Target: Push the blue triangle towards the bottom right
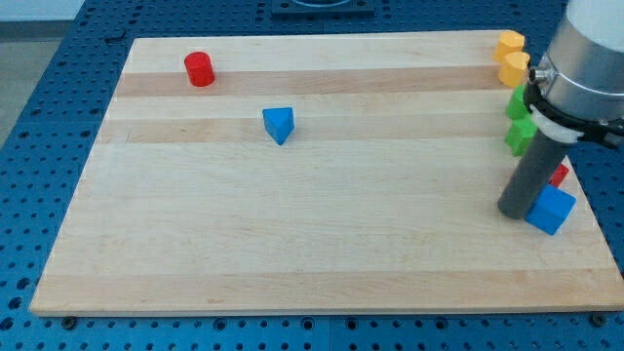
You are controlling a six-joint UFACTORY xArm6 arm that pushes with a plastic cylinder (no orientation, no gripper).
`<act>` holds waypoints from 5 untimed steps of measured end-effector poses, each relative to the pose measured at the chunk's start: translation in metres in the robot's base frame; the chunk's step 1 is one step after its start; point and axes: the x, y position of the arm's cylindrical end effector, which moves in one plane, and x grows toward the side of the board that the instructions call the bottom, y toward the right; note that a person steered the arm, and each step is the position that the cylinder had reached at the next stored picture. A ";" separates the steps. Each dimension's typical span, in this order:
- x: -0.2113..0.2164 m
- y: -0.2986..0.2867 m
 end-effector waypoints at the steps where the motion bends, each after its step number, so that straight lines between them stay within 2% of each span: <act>1: 0.003 0.005; 2: 0.003 0.005; 3: -0.023 -0.014; 4: -0.079 -0.062; 5: -0.128 -0.154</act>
